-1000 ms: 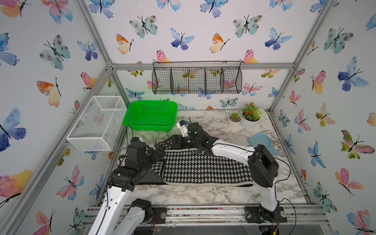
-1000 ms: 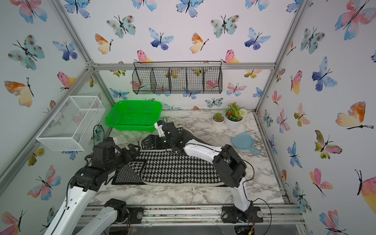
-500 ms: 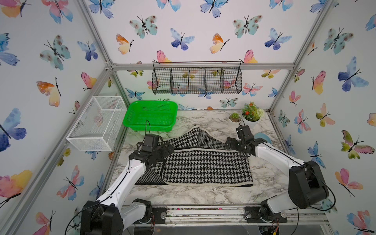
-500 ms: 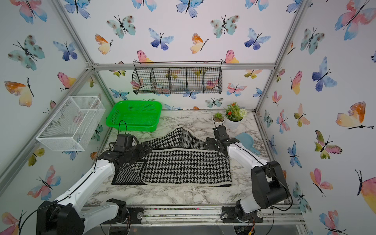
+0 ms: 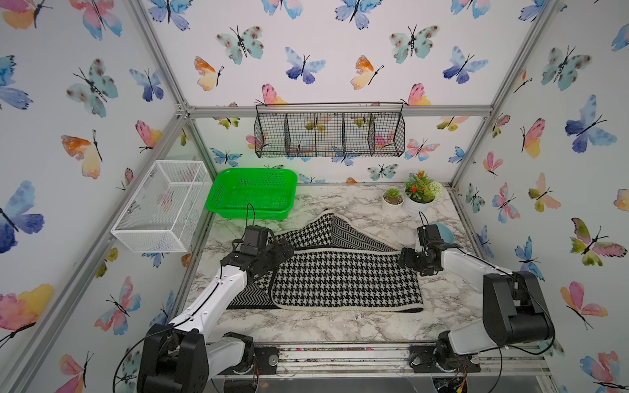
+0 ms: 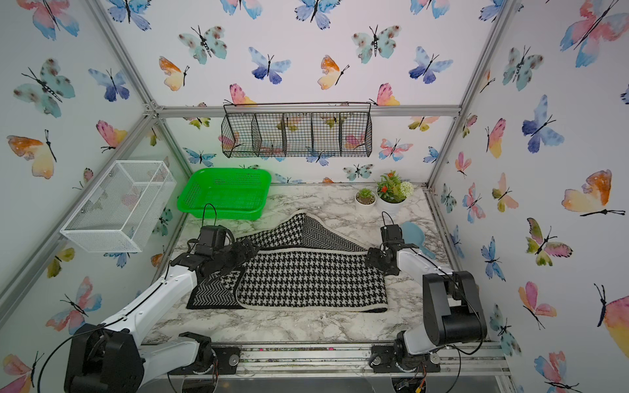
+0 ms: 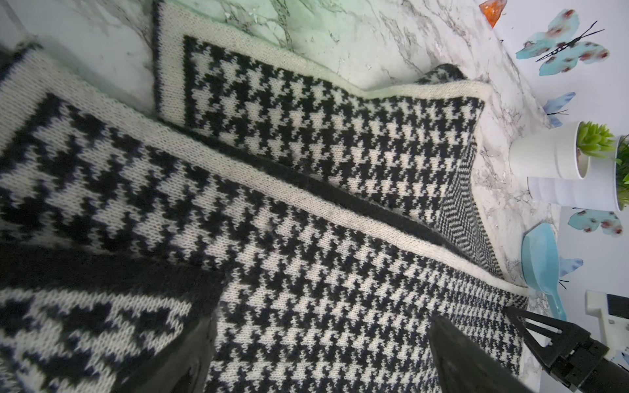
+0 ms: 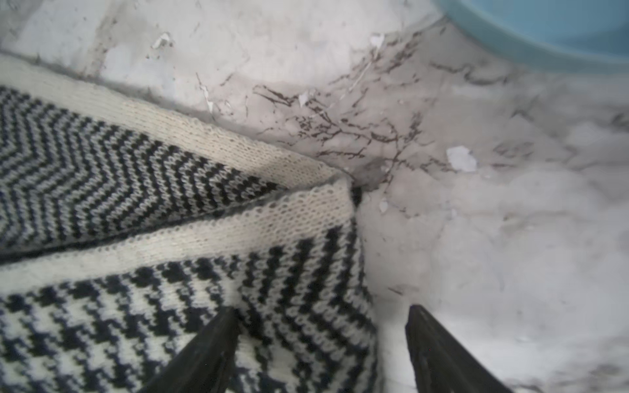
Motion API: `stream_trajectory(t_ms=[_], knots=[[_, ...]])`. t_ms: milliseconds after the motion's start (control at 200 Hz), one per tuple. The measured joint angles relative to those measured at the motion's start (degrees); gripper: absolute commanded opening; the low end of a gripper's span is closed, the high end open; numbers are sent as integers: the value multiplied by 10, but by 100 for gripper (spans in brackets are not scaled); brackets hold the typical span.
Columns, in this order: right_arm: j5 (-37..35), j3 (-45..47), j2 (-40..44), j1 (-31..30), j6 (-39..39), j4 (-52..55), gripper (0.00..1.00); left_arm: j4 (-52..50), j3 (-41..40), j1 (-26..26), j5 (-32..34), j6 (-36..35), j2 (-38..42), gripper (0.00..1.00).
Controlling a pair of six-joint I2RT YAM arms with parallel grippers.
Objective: Roll up the scarf and place it into the basket
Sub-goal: Fold the scarf at the center of the board.
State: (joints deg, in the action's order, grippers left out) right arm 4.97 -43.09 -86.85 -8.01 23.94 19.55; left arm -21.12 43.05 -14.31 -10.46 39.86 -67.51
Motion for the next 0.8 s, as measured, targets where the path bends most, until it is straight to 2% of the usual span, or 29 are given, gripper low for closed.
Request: stream_trajectory(t_ms=[85, 100, 350, 606, 801], knots=[[19, 7, -5, 15, 0, -16, 5, 5, 0, 0, 0, 0, -4, 98], [23, 7, -6, 18, -1, -18, 2, 6, 0, 0, 0, 0, -4, 98], [75, 3, -16, 84, -11, -26, 1, 19, -2, 0, 1, 0, -30, 98], [111, -2, 24, 214, -39, -7, 1, 29, 6, 0, 3, 0, -68, 99], [118, -1, 52, 255, -39, -7, 1, 35, 22, 0, 10, -3, -105, 99]])
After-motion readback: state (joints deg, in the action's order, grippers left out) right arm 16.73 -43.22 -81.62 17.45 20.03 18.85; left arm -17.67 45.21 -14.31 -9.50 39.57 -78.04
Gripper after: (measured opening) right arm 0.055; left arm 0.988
